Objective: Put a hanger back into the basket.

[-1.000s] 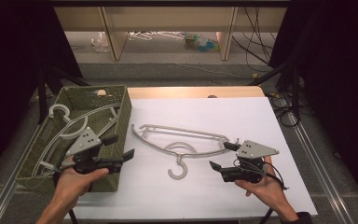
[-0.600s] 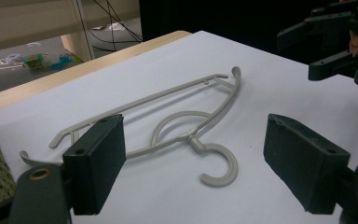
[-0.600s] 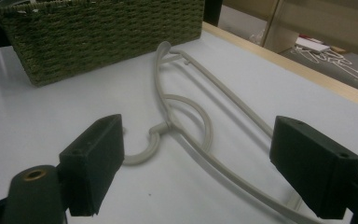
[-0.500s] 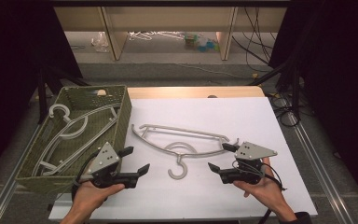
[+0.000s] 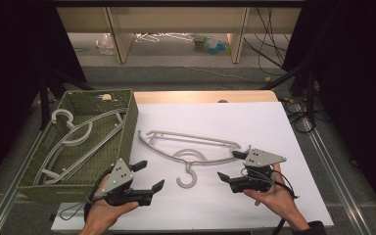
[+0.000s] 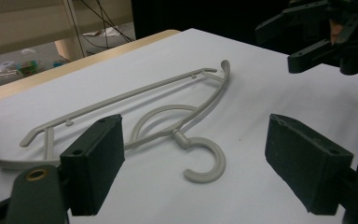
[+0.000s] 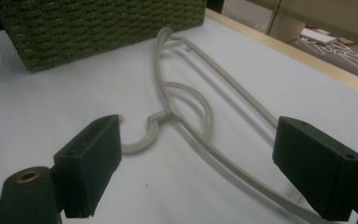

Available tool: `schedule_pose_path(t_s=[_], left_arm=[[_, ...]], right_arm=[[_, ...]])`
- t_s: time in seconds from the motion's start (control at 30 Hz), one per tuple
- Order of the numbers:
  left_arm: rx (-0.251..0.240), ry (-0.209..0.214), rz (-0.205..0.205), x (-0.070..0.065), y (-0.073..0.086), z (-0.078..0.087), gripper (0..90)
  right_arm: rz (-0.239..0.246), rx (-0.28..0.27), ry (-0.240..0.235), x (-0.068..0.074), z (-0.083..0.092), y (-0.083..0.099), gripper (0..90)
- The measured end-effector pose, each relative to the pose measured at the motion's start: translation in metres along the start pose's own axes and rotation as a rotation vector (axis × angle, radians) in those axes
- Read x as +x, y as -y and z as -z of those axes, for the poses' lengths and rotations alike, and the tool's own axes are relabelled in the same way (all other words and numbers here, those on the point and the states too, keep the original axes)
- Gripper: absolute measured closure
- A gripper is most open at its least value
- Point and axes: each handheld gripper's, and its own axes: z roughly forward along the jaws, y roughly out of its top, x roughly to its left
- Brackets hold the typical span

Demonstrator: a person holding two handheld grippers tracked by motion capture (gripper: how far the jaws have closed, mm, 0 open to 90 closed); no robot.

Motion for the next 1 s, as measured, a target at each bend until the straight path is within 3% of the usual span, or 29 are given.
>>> schedule_pose_path(t_s=[0.1,0.2,0.33,0.43,0.63,0.8,0.93,1.0], left_arm=[[0.001,0.013,-0.012,-0.002,0.001,-0.001,19.5],[0.009,0.018,0.003,-0.003,0.005,-0.003,19.5],[0.034,0.033,0.010,-0.005,0.010,-0.007,19.5],[0.043,0.051,-0.013,-0.005,0.010,-0.006,18.7],[0.047,0.048,-0.026,-0.004,0.013,-0.006,18.7],[0.068,0.058,-0.050,-0.005,0.015,-0.009,18.7],[0.078,0.050,-0.043,-0.006,0.016,-0.009,19.0],[0.078,0.056,-0.048,-0.005,0.017,-0.010,19.1]], right_arm=[[0.020,0.036,-0.006,-0.001,-0.009,0.001,16.3],[0.033,0.081,-0.028,-0.003,-0.016,0.001,16.4],[0.066,0.170,-0.027,-0.010,-0.029,0.002,17.4],[0.085,0.219,-0.014,-0.017,-0.036,0.002,25.4],[0.112,0.296,0.007,-0.030,-0.055,0.000,27.2],[0.130,0.372,-0.036,-0.036,-0.075,0.000,31.6],[0.137,0.414,-0.085,-0.040,-0.090,0.000,34.8],[0.164,0.446,-0.094,-0.041,-0.096,0.001,37.1]])
